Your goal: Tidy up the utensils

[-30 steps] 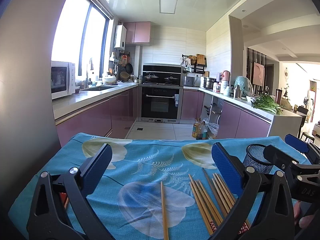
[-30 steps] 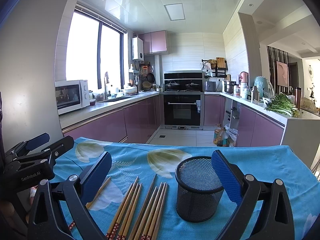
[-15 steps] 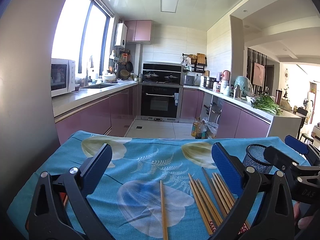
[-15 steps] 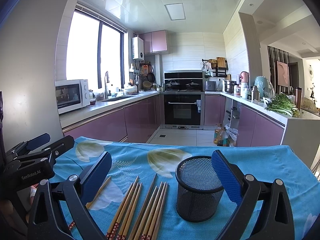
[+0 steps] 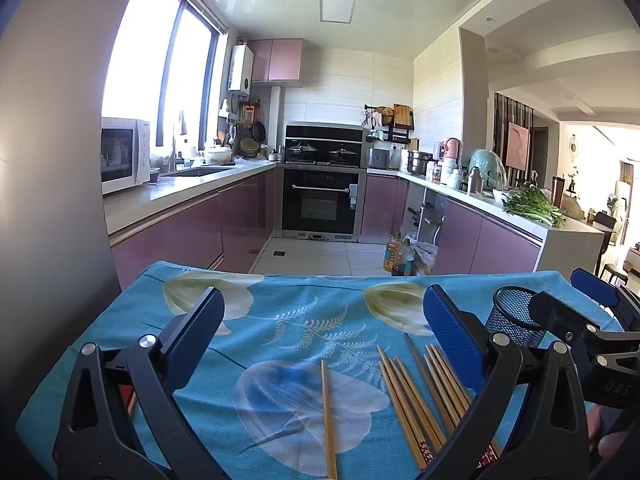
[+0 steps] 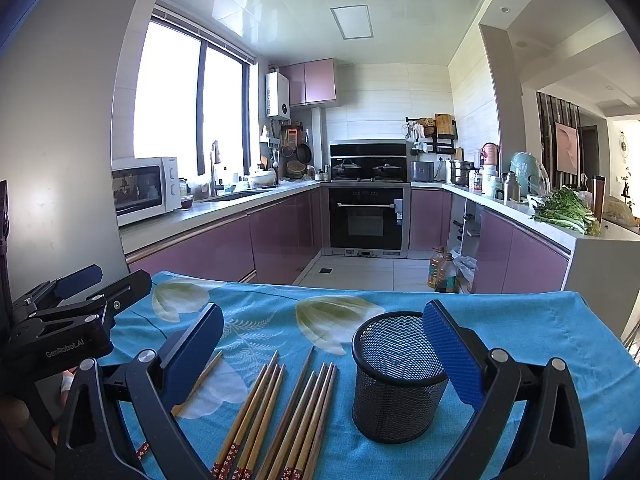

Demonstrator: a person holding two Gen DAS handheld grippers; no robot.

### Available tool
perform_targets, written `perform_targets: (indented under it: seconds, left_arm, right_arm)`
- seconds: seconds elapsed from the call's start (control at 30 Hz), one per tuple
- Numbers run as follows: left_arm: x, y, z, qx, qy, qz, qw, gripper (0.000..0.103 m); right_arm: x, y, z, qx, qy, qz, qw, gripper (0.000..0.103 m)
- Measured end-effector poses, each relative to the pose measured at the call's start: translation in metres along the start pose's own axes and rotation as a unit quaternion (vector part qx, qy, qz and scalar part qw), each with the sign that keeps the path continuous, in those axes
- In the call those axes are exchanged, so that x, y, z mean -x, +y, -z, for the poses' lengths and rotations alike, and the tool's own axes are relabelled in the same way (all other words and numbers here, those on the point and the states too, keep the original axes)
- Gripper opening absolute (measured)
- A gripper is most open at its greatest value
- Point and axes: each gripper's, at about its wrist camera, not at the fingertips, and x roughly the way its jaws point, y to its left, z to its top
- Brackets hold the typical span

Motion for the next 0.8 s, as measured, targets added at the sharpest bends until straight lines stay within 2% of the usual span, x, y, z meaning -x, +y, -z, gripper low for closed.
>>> perform_targets:
  seconds: [0.23,0.43,0.6,0.63,0.67,0.73,0.8]
  left_arm:
    - [-0.003,0.002,0.0,-0.001,0.014,0.004,0.9999,0.098]
    - [-0.011,0.011,0.009,-0.015,0.064,0.014,0.9977,0.099]
    - [-0.024,0.021,0.025,-0.022,0.123,0.027,0.9918,0.098]
    - [-0.027,0.022,0.029,-0.023,0.134,0.032,0.9903,0.097]
    - [-0.03,0.022,0.033,-0.024,0.145,0.036,0.9885,0.095]
    - [-0.039,0.022,0.042,-0.029,0.173,0.043,0.9835,0.09]
    - [-0.05,0.021,0.052,-0.035,0.202,0.048,0.9776,0.08]
  right_arm:
    - [0.002,0.004,0.005,0.015,0.023,-0.013,1.0,0.097]
    - [0.001,0.002,0.02,0.033,0.098,-0.057,0.993,0.095]
    - [-0.013,0.002,0.047,0.047,0.187,-0.075,0.978,0.076]
    - [-0.017,0.0,0.053,0.041,0.204,-0.076,0.975,0.064]
    - [-0.022,-0.003,0.056,0.033,0.221,-0.076,0.972,0.054]
    - [-0.032,-0.01,0.064,0.017,0.249,-0.074,0.965,0.046]
    - [-0.04,-0.015,0.07,0.01,0.266,-0.065,0.962,0.044]
